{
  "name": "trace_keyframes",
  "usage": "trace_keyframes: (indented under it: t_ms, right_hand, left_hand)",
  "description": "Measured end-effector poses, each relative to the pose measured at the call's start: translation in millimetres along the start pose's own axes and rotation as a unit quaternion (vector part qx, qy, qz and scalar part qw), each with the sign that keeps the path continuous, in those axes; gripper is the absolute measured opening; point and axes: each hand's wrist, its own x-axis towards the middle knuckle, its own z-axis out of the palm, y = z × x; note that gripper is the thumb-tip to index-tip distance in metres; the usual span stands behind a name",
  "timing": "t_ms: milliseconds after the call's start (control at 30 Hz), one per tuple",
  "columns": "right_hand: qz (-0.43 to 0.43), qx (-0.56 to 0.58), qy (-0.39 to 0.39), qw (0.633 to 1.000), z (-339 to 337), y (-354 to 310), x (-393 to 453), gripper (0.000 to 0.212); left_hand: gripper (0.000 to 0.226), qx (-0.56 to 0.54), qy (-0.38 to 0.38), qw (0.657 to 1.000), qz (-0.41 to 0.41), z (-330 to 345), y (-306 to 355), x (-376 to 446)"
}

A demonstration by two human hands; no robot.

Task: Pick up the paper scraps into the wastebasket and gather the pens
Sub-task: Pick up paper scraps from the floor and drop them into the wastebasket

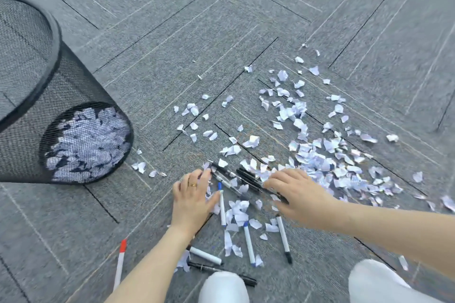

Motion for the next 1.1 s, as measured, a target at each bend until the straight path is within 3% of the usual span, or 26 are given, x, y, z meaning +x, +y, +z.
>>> trace_keyframes:
  t_ms: [100, 200, 333, 433, 533, 667, 767, 867, 967, 1100]
  right_hand:
    - [0.022, -0.02, -0.04, 0.999, -17.5, 31.6, -18.9, 0.035]
    - [0.098, -0.053, -0.056, 0.992, -30.1, 61.5, -32.6, 0.038]
    - [0.188, -0.058, -0.076, 0.977, -36.4, 79.1, -39.5, 0.04]
    - [0.199, -0.054, -0.089, 0.974, -29.9, 79.3, -34.7, 0.05]
    - [0.206, -0.029, -0.101, 0.973, -14.4, 79.2, -23.5, 0.068]
    - [0.305, 0.048, -0.093, 0.947, 1.4, 78.2, 0.9, 0.095]
    - [0.343, 0.071, -0.092, 0.932, 13.3, 69.4, 12.7, 0.094]
    - [0.321, 0.016, -0.026, 0.947, 31.3, 62.6, 7.6, 0.075]
    - [0.229, 0.001, 0.036, 0.973, 40.7, 68.6, 0.3, 0.051]
    - [0.09, -0.047, -0.045, 0.994, 23.4, 83.8, 14.6, 0.047]
  left_hand:
    - [0.049, -0.002, 0.043, 0.999, -0.001, 5.7, 2.5, -0.4]
    - [0.035, 0.004, 0.033, 0.999, 0.027, -0.6, 8.3, 2.5]
    - [0.019, 0.021, -0.035, 0.992, 0.122, -14.0, 3.9, 17.7]
    - [0.03, 0.035, -0.098, 0.983, 0.152, -21.5, -2.4, 32.8]
    - [0.016, -0.006, -0.134, 0.989, 0.063, -25.5, -0.3, 34.2]
    - [0.022, -0.145, -0.117, 0.981, -0.054, -35.8, 17.3, 22.3]
    - [0.023, -0.227, -0.09, 0.965, -0.095, -42.2, 36.1, 20.3]
    - [0.022, -0.284, -0.055, 0.949, -0.125, -51.3, 53.6, 24.7]
    - [0.022, -0.309, -0.031, 0.94, -0.14, -59.8, 66.3, 26.6]
    - [0.021, -0.357, -0.019, 0.917, -0.175, -70.2, 73.7, 25.9]
